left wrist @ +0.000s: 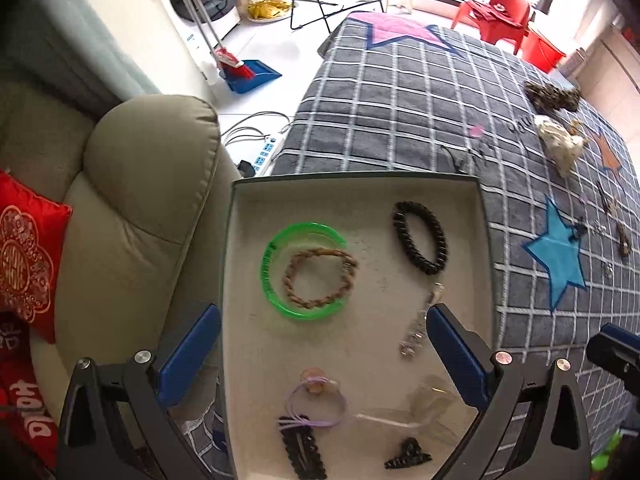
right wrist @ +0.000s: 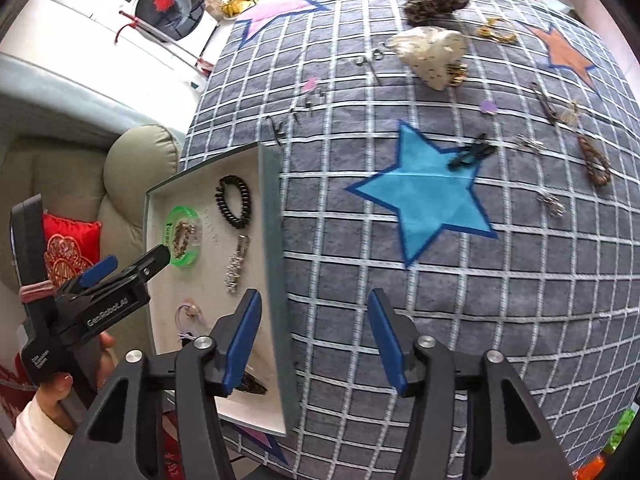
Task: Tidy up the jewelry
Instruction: 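Withdraw both tools from the tray back over the table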
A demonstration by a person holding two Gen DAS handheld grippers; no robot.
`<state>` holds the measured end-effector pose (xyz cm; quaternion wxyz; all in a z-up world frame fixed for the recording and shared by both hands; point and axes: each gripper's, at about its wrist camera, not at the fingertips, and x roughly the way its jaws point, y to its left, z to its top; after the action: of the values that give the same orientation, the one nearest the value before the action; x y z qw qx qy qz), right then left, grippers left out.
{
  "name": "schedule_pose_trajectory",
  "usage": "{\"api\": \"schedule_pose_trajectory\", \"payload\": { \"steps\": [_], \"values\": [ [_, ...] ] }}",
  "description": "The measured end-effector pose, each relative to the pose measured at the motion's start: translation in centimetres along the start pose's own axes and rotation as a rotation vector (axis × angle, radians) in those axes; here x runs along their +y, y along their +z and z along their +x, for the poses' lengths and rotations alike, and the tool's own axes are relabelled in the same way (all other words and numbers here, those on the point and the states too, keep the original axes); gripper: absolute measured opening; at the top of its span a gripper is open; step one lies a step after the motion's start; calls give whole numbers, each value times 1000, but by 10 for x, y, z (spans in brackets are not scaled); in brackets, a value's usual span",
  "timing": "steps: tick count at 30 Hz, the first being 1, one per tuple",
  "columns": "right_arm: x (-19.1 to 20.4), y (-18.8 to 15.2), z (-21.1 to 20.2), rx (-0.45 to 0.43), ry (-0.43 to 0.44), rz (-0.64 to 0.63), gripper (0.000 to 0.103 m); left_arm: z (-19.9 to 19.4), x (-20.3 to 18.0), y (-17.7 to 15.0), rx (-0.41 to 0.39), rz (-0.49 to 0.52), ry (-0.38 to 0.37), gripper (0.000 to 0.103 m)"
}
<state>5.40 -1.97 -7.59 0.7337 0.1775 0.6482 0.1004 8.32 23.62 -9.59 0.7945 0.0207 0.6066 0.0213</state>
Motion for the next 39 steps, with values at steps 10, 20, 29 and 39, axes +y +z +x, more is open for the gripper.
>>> {"api": "schedule_pose_trajectory", "payload": {
  "steps": [10,20,29,39],
  "values": [
    [-57,-17,-18,-14,-14,109,72,-20,-60,-12,14,120,-38,103],
    [-133,-31,-29,-11,-69,235,79,-24,-131,-6,30,226,-88,103],
    [-177,-14,-32,-24,-142,229,79,-10,-184,10,31,303,-90,103],
    [-179,27,-9,-52,-198,51,79,18,-236,37,16,388,-138,103]
  ]
}}
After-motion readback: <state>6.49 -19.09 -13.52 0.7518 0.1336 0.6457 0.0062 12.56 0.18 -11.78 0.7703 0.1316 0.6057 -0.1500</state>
